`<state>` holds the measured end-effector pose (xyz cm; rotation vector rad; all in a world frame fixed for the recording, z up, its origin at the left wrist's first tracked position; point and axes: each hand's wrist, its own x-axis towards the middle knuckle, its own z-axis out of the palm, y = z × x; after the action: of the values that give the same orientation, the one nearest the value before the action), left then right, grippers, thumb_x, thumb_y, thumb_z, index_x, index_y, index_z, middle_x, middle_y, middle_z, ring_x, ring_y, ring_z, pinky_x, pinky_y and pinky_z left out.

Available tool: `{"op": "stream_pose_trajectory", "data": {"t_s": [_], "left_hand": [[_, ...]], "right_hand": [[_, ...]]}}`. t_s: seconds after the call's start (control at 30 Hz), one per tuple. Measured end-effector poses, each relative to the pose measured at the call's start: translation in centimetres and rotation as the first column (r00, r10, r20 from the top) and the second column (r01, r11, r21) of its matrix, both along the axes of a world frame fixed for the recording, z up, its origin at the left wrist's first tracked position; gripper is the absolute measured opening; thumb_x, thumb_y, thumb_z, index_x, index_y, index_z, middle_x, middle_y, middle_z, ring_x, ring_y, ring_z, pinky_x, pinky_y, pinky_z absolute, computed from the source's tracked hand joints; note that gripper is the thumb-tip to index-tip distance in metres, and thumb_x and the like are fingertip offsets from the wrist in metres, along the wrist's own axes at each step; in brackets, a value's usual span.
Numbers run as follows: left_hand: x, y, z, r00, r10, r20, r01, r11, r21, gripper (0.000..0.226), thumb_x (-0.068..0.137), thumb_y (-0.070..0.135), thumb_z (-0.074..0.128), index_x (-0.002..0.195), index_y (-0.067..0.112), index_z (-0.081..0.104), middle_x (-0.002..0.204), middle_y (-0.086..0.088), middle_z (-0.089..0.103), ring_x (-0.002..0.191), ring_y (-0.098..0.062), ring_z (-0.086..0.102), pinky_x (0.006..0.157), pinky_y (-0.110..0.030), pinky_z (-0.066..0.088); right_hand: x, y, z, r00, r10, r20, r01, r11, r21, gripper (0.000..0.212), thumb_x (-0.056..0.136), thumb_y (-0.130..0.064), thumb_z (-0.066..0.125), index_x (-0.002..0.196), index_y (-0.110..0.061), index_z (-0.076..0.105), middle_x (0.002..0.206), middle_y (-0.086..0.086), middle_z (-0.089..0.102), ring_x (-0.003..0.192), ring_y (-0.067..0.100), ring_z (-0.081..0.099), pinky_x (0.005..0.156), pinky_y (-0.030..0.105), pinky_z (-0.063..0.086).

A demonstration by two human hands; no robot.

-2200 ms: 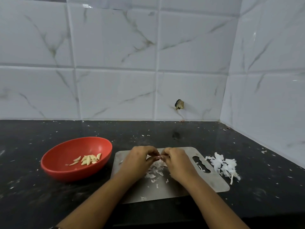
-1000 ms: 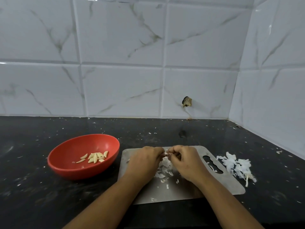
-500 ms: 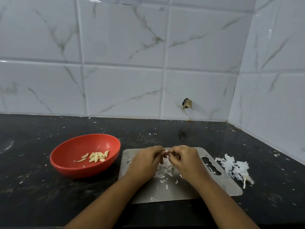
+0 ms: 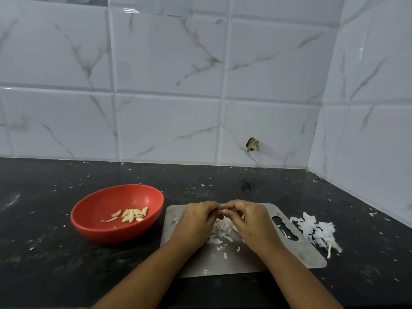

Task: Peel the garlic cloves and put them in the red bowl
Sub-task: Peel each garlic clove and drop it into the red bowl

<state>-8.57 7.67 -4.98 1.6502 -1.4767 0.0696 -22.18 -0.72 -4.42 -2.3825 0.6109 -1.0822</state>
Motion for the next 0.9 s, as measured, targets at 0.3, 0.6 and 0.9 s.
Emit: {"op": "stream_pose_trajectory", "data": {"t_s": [0.3,0.6,0.9], "left_hand": [[0.0,0.2,0.0,0.993,0.075,-0.088,-0.088,0.984,-0.154,0.005,0.08,0.022,0.076,0.083,0.022,0.071,0.074,0.012,0.07,0.068,-0.002,0.065,0.064,-0.032,0.055],[-0.2,0.4,0.1,0.994,0.035,-0.105,-0.056,0.977,-0.208,0.009,0.083,0.015,0.073,0.085,0.022,0.067,0.075,0.011,0.069,0.066,-0.006,0.065,0.061,-0.036,0.054],[-0.8,1.3,0.8,0.991,0.135,0.007,-0.133,0.982,-0.131,0.005,0.086,0.022,0.069,0.09,0.026,0.068,0.082,0.012,0.072,0.064,-0.007,0.063,0.064,-0.036,0.053]], "right_hand": [[0.2,0.2,0.4,0.974,0.053,0.22,-0.129,0.929,0.346,0.006,0.081,-0.011,0.076,0.082,-0.012,0.071,0.075,0.0,0.074,0.07,0.01,0.07,0.063,0.018,0.054],[0.0,0.8,1.1,0.943,0.1,0.316,-0.272,0.78,0.564,0.009,0.084,-0.008,0.072,0.088,-0.014,0.076,0.075,0.008,0.074,0.066,0.009,0.063,0.063,0.021,0.052],[-0.2,0.8,1.2,0.948,0.106,0.299,-0.271,0.763,0.587,0.007,0.081,-0.007,0.074,0.088,-0.006,0.074,0.073,0.009,0.073,0.06,0.008,0.062,0.06,0.018,0.052]]}}
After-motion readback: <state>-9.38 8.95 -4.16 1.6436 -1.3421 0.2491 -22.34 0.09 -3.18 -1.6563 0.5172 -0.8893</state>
